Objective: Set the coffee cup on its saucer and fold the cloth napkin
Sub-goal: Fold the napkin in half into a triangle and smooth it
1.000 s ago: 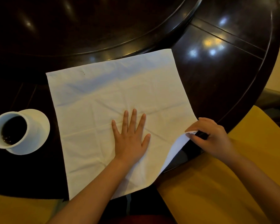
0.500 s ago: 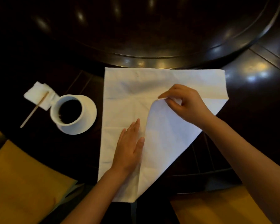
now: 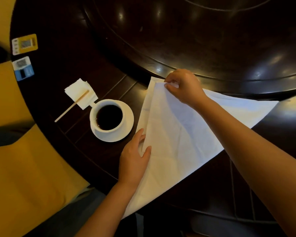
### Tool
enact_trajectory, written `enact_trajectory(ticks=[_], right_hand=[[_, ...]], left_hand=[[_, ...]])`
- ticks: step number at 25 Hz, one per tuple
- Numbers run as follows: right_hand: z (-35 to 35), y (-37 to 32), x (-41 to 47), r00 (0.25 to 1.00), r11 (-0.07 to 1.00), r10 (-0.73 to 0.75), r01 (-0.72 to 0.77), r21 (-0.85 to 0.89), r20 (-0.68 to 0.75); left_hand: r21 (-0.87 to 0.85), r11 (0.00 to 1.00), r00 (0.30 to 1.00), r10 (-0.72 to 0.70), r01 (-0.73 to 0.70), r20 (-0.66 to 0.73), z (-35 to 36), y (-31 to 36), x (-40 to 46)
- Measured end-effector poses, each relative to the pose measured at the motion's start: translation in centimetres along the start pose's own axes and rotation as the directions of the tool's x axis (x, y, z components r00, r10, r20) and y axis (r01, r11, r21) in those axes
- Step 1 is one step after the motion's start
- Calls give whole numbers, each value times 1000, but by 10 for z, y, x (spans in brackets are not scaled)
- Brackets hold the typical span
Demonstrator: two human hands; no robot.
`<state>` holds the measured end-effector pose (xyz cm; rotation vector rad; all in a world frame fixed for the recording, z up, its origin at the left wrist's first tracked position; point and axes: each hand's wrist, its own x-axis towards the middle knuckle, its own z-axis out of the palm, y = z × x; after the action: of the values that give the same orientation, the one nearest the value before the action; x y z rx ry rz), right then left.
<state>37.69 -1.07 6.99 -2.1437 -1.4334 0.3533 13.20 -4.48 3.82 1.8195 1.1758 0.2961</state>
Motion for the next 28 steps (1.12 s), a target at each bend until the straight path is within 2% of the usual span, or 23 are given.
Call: enact_trajectory(ticks=[4,9,11,12,14,15,17,19,21,25,28], right_hand=[[12,5,13,998,996,-7,2,-86,-56],[15,4,23,996,995,46,-53,-87,-77],[16,0,22,994,988,16,-33,-154,-110],[15,0,15,991,978,-40,13,-207,-128],[10,4,-14,975,950,-187,147,-277,-124],[8,11,-36,963,933,-250,211,-292,-102],[5,31,-87,952,903,-305,288,-319,-3],[5,53,-127,958,893,-205,267,-362,202],[7,70,-153,945,894,-34,175,-413,326],[9,74,-189,947,885,159,-11,-466,281],[10,65,-232,944,886,266,-159,-436,196]], left_hand=[[14,1000,999,-10,10,-39,3,-1,7],[26,999,993,-19,22,-113,7,0,13],[33,999,988,-17,22,-155,8,2,14],[81,997,982,27,-12,-188,9,2,12],[307,938,951,228,-157,-208,14,-1,6],[417,878,933,323,-235,-155,20,-3,0],[575,740,915,401,-351,43,36,-5,-11],[658,626,900,383,-418,208,53,-7,-19],[689,558,884,351,-462,308,65,-10,-22],[688,469,832,336,-554,441,69,-12,-21],[608,428,744,380,-668,550,65,-15,-25]])
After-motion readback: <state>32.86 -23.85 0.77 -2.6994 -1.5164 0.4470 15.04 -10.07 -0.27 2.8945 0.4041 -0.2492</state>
